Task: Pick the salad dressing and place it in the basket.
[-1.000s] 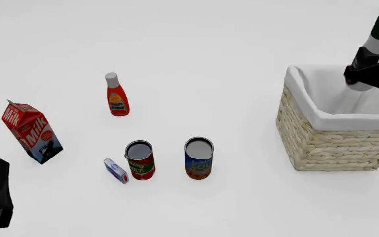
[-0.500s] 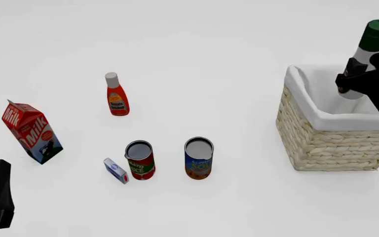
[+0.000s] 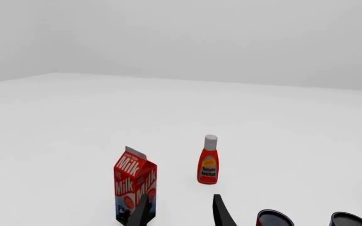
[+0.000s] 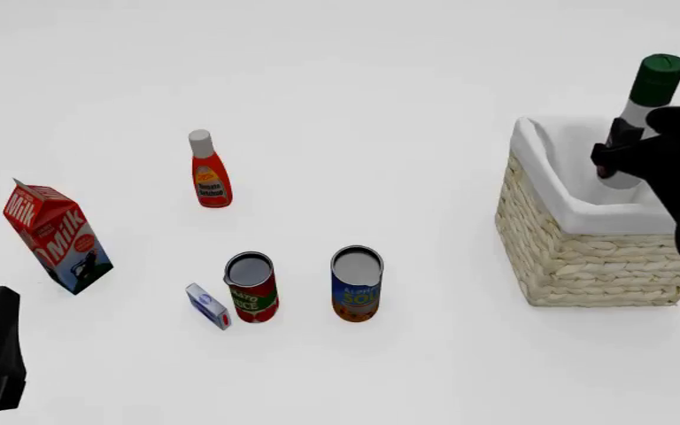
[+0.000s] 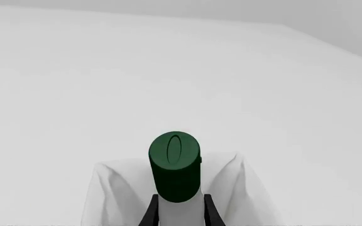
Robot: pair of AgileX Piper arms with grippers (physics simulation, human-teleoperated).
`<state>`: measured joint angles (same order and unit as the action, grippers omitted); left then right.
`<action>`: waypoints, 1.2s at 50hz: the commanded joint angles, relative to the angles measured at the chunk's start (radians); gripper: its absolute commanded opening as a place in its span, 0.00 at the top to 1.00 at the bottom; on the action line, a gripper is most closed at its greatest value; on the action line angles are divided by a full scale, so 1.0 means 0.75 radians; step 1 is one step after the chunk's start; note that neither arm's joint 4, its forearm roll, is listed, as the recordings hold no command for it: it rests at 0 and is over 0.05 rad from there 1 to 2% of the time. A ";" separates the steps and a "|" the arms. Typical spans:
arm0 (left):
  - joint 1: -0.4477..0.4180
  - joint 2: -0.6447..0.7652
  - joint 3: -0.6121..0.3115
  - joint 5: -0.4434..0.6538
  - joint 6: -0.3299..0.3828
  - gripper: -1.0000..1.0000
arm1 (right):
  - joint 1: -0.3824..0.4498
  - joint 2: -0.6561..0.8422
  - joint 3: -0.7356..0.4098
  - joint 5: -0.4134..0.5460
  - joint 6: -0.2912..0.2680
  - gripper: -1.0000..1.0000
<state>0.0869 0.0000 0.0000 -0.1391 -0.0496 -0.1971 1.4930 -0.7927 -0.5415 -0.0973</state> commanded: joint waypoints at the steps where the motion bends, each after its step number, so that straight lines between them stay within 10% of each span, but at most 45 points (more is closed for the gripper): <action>1: 0.002 0.000 0.000 0.003 0.000 0.00 | -0.004 0.031 -0.014 -0.011 0.025 1.00; 38: -0.007 0.000 0.000 -0.003 0.002 0.00 | -0.013 0.079 -0.012 -0.029 0.045 1.00; 39: -0.006 0.000 0.000 -0.003 0.003 0.00 | -0.008 0.079 -0.010 -0.032 0.044 0.00; 60: -0.008 0.000 0.000 -0.002 -0.002 0.00 | 0.008 0.063 -0.011 -0.026 0.058 0.00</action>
<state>0.0810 0.0000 0.0000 -0.1408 -0.0499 -0.1958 1.5464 -0.8021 -0.5600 -0.0581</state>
